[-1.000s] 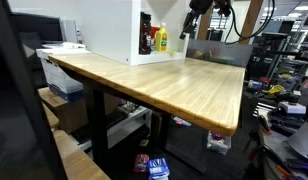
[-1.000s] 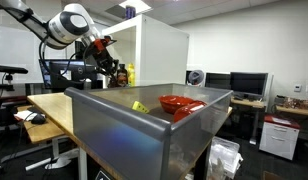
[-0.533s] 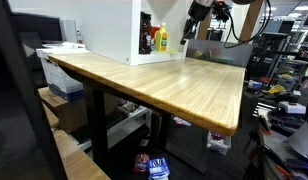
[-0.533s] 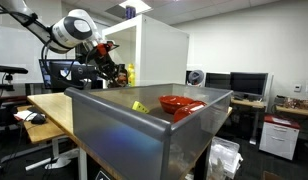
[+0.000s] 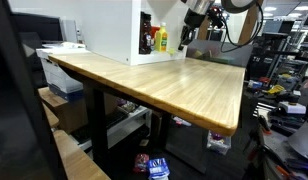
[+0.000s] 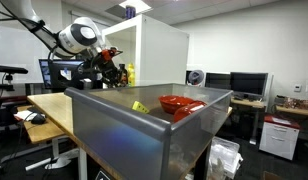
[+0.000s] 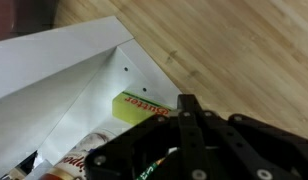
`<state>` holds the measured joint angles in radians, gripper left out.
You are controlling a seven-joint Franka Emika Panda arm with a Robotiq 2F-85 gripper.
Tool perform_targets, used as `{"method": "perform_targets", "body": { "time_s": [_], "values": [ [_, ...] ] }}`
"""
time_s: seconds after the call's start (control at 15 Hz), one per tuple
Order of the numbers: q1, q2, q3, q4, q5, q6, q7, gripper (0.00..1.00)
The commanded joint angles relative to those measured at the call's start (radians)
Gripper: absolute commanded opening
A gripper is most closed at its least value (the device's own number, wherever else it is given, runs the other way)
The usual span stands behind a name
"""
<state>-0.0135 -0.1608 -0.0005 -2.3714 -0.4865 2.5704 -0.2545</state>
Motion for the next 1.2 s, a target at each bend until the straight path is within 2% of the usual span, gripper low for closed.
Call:
{"method": "perform_targets", "body": {
  "time_s": [0.0, 0.87, 1.13],
  "values": [
    [-0.012, 0.045, 0.006, 0.033, -0.041, 0.033, 0.020, 0.00],
    [-0.002, 0.127, 0.005, 0.076, -0.080, 0.132, 0.077, 0.00],
    [0.009, 0.111, 0.009, 0.084, -0.038, 0.051, 0.021, 0.00]
  ]
}}
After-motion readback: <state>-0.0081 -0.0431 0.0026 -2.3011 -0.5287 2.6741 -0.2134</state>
